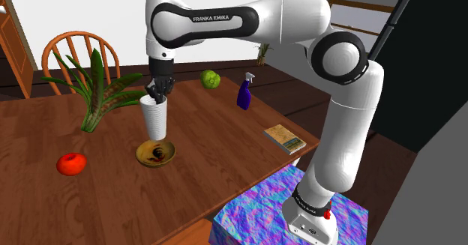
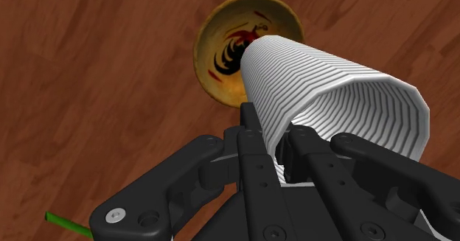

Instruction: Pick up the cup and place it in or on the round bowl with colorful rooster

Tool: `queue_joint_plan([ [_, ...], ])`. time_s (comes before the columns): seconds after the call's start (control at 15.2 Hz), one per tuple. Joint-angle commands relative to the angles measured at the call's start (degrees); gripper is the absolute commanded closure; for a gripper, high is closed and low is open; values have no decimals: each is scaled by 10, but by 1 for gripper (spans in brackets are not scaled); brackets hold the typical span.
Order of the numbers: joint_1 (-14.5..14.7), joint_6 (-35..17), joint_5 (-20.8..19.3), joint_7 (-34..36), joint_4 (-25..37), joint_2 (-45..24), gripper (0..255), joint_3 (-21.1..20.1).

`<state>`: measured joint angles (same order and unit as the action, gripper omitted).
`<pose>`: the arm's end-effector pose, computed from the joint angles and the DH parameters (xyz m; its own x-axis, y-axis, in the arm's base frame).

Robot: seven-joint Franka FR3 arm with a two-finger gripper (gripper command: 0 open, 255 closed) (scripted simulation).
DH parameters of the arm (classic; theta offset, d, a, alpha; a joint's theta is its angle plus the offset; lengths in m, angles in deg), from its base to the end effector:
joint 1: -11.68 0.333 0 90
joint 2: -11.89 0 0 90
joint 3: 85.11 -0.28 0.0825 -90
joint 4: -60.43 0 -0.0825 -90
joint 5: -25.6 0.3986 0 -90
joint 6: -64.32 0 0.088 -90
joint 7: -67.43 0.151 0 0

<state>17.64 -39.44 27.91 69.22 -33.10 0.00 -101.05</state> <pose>0.5835 0.2312 0.4152 0.9434 0.3306 -0.0249 0.3270 -0.9403 -0.0947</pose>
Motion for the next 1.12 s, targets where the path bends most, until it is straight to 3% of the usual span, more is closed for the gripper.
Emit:
queue_joint_plan([
  [0.0, 0, -17, 0, -1, -17, 0, 255, 0],
  [0.73, 0, -101, -4, -5, -84, -18, 255, 2],
  [1.06, 0, -101, -4, -5, -84, -18, 255, 2],
])
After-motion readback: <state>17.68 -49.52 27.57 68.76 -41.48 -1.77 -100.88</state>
